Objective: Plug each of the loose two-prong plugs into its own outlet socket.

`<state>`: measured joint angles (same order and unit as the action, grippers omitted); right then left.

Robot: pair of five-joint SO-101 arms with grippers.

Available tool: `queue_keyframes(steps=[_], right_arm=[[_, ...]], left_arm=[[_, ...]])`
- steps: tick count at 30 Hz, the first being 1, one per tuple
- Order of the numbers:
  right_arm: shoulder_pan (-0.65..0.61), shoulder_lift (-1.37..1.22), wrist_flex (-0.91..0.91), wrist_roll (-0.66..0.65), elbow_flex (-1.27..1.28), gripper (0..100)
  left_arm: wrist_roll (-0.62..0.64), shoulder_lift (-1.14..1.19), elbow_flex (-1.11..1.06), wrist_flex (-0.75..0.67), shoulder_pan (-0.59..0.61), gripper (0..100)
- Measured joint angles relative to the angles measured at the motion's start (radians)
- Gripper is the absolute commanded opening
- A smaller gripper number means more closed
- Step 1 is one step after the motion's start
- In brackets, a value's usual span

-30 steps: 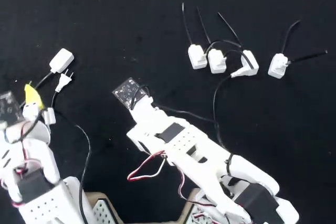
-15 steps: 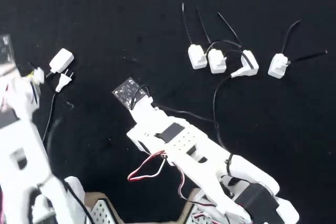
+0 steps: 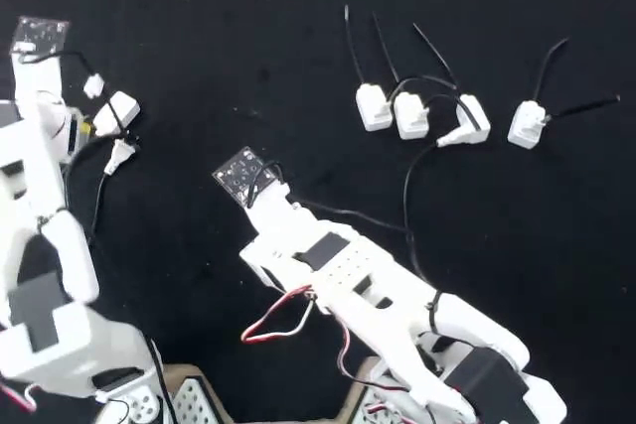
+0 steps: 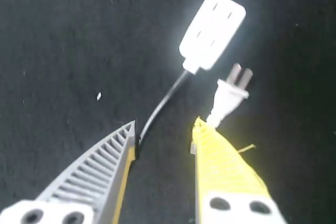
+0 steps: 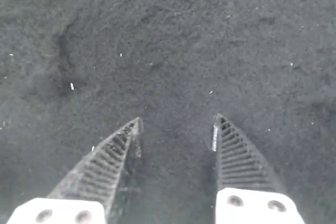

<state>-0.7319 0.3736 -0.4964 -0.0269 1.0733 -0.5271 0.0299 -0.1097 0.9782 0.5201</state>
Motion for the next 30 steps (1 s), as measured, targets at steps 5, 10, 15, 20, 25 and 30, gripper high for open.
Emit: queue_keyframes(steps=[5, 10, 15, 20, 25, 30], right_arm=[[0.0, 0.0, 0.0, 0.0, 0.0, 20.1], [0.0, 0.0, 0.0, 0.0, 0.0, 20.1], [0.0, 0.0, 0.0, 0.0, 0.0, 20.1], [0.0, 0.0, 0.0, 0.0, 0.0, 20.1], [0.0, 0.0, 0.0, 0.0, 0.0, 20.1], [0.0, 0.0, 0.0, 0.0, 0.0, 20.1]], left_arm=[[-0.002, 0.158, 0.124, -0.02, -0.038, 19], [-0.003, 0.322, 0.215, -0.146, -0.061, 19], [-0.003, 0.428, 0.282, -0.195, -0.071, 19], [-0.003, 0.485, 0.336, -0.198, -0.071, 19], [-0.005, 0.485, 0.345, -0.198, -0.071, 27], [-0.003, 0.485, 0.381, -0.138, -0.072, 27]])
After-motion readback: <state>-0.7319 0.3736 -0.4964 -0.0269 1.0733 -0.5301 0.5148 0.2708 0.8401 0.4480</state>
